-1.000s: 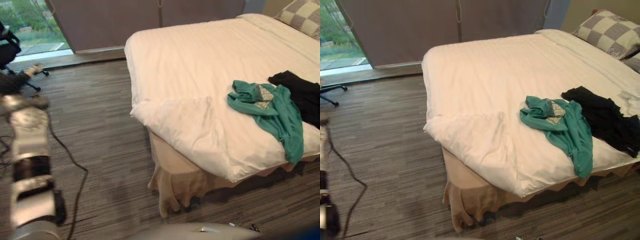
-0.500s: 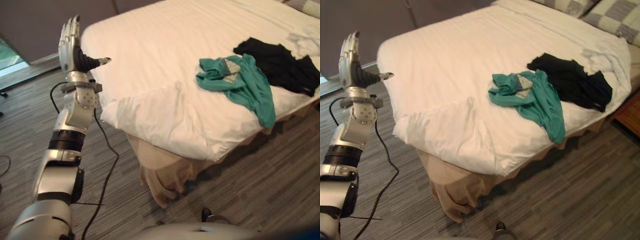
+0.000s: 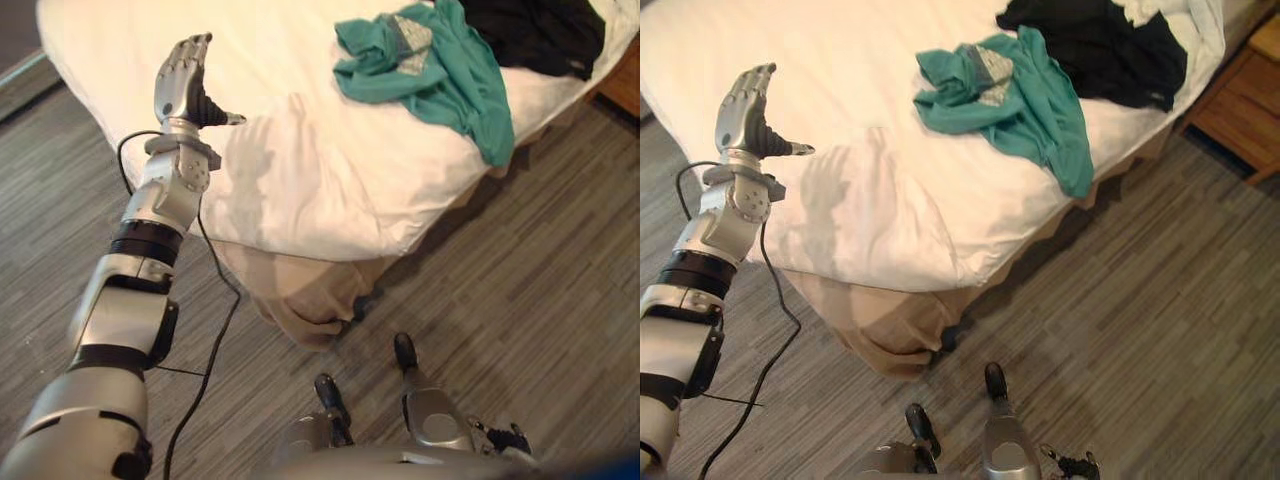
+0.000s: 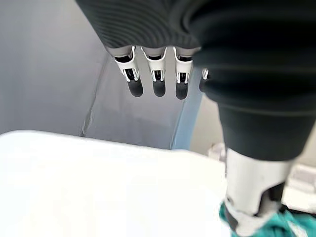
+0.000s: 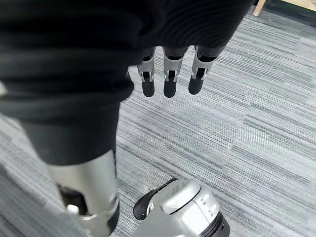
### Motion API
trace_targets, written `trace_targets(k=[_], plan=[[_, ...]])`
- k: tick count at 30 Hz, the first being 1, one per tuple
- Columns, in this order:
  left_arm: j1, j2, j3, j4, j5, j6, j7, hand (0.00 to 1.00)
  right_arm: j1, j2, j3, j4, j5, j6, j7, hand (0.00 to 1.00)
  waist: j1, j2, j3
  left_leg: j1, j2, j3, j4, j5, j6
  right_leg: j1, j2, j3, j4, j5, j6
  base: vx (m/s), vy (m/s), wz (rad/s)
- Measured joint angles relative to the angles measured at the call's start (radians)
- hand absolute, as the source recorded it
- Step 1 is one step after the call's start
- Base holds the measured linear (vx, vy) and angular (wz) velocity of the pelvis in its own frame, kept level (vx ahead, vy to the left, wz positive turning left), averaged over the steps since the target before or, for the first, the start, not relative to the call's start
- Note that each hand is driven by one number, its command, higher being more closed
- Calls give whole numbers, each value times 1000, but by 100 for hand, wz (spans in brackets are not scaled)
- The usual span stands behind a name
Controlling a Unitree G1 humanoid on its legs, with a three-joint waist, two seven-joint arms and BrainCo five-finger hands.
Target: Tidy the bed and pick cloth on bed and put in laundry
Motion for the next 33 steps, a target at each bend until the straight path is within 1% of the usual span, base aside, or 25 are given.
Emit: trace_targets(k=[1,2,4,5,6,8,10,13,14,15,17,22,25,28,30,31,33], plan=[[-18,-4,-2,18,8,5,-1,0,-4,4,6,-10,1,-5,-3,0,-1,-4,4,-9,0,9,-1,3,0,-12,0,2,-2,7,-1,-52,-18,-9],[-43,-7,-2,57,32,18,-10,0,-7,7,18,-33,5,-22,-4,0,-1,-8,7,-32,0,15,0,7,1,-32,0,4,-9,17,-1,-21,-22,-14],[-68,-10,-2,120,47,35,-38,0,-10,14,27,-50,27,-32,-6,0,2,-20,26,-36,3,29,0,8,0,-42,4,23,-9,21,-1,-4,-12,-18],[-71,-13,0,132,61,48,-53,100,-10,16,41,-55,33,-35,-9,0,5,-26,35,-37,5,39,-1,7,0,-48,5,28,-9,24,0,-4,-6,-18],[-75,-21,1,133,69,60,-75,100,-9,15,52,-64,38,-37,-12,0,7,-29,37,-57,5,41,2,7,0,-68,5,31,-9,27,1,6,-7,-8],[-113,-64,9,174,70,67,-101,100,-8,14,57,-74,39,-37,-12,0,18,-32,43,-86,5,41,3,9,-1,-96,4,32,-8,35,3,10,1,3],[-123,-111,56,208,71,87,-119,100,-7,14,71,-94,54,-38,-13,0,19,-39,50,-95,7,44,6,10,-1,-103,5,31,-8,39,3,20,5,1],[-135,-130,97,211,78,101,-137,100,-5,11,103,-131,78,-42,-11,0,23,-46,53,-96,10,48,5,10,-1,-108,7,31,-3,39,3,12,3,-1],[-142,-131,117,211,78,102,-146,100,-6,11,119,-151,78,-47,-10,0,30,-46,53,-97,12,52,5,10,-1,-112,7,32,1,39,3,10,7,-8],[-151,-139,138,211,78,102,-155,100,-7,8,132,-166,78,-55,-9,0,45,-46,53,-95,13,62,7,10,-1,-115,9,31,8,39,3,4,6,-9],[-156,-156,161,211,78,102,-161,100,-15,6,143,-173,79,-59,-6,0,59,-46,53,-94,16,67,13,10,-1,-115,10,30,16,39,3,-8,4,-1],[-152,-161,161,211,77,101,-196,100,-28,6,175,-176,78,-60,14,0,78,-47,52,-63,18,63,18,10,-1,-76,8,15,21,39,3,-27,1,7],[-151,-166,150,209,73,98,-196,100,-28,8,189,-171,77,-60,26,0,74,-48,50,-25,19,36,19,12,-4,-22,2,-26,21,31,1,-54,-9,31],[-135,-166,106,185,61,83,-194,100,-28,7,194,-155,68,-55,30,0,78,-46,45,8,9,-7,13,20,-7,34,-12,-74,21,7,-5,-61,-9,49],[-83,-161,74,133,56,65,-188,100,-31,2,179,-133,57,-50,32,0,81,-42,33,43,4,-36,-9,41,-8,76,-18,-111,21,0,-6,-39,-8,46],[-38,-159,57,111,56,52,-181,100,-31,1,166,-110,55,-46,34,0,83,-37,11,61,0,-51,-26,51,-9,97,-20,-127,21,-8,-7,-12,-7,36],[31,-150,38,64,54,43,-180,100,-31,-7,160,-81,40,-37,35,0,90,-33,-19,83,-3,-73,-38,57,-9,124,-22,-147,21,-14,-6,-11,5,36]])
